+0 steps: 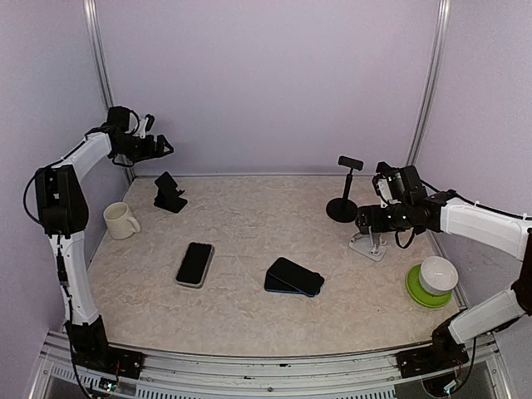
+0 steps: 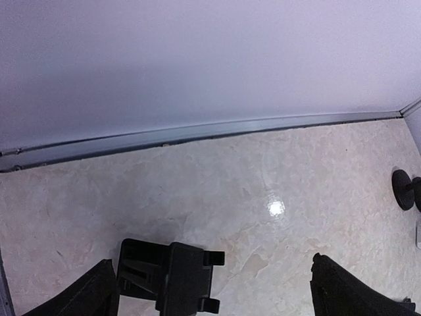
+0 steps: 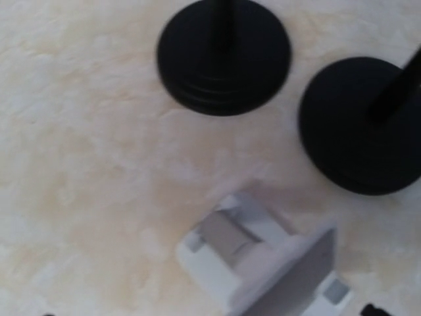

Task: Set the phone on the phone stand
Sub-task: Move the phone stand to the center of the board.

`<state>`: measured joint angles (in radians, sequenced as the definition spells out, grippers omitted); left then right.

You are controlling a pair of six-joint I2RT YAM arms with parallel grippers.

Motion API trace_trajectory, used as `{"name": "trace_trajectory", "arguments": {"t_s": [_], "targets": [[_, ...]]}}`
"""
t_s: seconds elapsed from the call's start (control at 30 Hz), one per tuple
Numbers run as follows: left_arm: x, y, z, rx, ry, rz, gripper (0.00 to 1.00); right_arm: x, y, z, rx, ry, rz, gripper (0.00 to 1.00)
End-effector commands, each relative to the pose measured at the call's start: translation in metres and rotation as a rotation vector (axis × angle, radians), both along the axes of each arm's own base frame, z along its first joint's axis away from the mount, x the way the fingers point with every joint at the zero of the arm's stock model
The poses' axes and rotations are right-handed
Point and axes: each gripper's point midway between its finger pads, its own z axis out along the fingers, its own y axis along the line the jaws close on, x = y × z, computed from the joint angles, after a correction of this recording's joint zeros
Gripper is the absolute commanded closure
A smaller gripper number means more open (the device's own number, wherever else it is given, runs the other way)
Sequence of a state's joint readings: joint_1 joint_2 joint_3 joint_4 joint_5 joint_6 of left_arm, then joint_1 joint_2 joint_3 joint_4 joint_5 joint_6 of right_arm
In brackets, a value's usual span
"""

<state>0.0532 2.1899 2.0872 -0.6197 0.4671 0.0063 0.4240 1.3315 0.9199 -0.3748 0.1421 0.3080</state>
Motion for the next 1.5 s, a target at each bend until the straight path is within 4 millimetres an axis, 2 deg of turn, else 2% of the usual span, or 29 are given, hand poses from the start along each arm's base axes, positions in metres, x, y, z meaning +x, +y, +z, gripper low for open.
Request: {"name": "trace_trajectory", "arguments": {"t_s": [0.0, 0.1, 0.3, 0.4, 0.43, 0.47, 0.63, 0.8, 0.9, 1.07, 1.27, 1.37, 1.43, 1.47], "targets": [[-0.023, -0.044, 0.041, 0.025, -0.086, -0.041, 0.01, 0.016, -0.012, -0.004, 0.012, 0.008, -0.036, 0.0], [-0.044, -0.071, 0.047, 0.015, -0.106, -0.069, 0.01, 0.025, -0.02, -0.008, -0.004, 0.016, -0.039, 0.0], [-0.081, -0.124, 0.046, -0.044, -0.115, -0.158, 0.01, 0.035, -0.019, -0.016, -0.045, 0.019, 0.01, 0.0], [-0.098, -0.142, 0.04, -0.054, -0.106, -0.191, 0.01, 0.038, -0.018, -0.02, -0.061, 0.023, 0.032, 0.0], [-0.1, -0.143, 0.038, -0.056, -0.102, -0.191, 0.01, 0.038, -0.018, -0.022, -0.059, 0.027, 0.035, 0.0], [-0.11, -0.159, 0.037, -0.059, -0.1, -0.223, 0.01, 0.038, -0.018, -0.023, -0.058, 0.028, 0.038, 0.0], [-0.134, -0.181, 0.036, -0.072, -0.104, -0.276, 0.01, 0.039, -0.02, -0.033, -0.071, 0.043, 0.036, 0.0], [-0.15, -0.195, 0.028, -0.071, -0.084, -0.308, 0.01, 0.038, -0.019, -0.042, -0.071, 0.057, 0.04, 0.03], [-0.158, -0.2, 0.026, -0.084, -0.084, -0.323, 0.01, 0.038, -0.019, -0.044, -0.07, 0.05, 0.042, 0.11], [-0.168, -0.205, 0.023, -0.097, -0.073, -0.347, 0.01, 0.033, -0.011, -0.042, -0.033, 0.046, 0.079, 0.28], [-0.173, -0.208, 0.03, -0.113, -0.085, -0.364, 0.01, 0.028, -0.015, -0.045, -0.046, 0.054, 0.073, 0.45], [-0.173, -0.209, 0.03, -0.113, -0.081, -0.367, 0.01, 0.028, -0.014, -0.04, -0.039, 0.045, 0.073, 0.58], [-0.173, -0.209, 0.028, -0.115, -0.076, -0.369, 0.01, 0.026, -0.011, -0.037, -0.03, 0.041, 0.081, 0.56], [-0.174, -0.21, 0.028, -0.115, -0.074, -0.369, 0.01, 0.025, -0.01, -0.035, -0.029, 0.041, 0.088, 0.49]]}}
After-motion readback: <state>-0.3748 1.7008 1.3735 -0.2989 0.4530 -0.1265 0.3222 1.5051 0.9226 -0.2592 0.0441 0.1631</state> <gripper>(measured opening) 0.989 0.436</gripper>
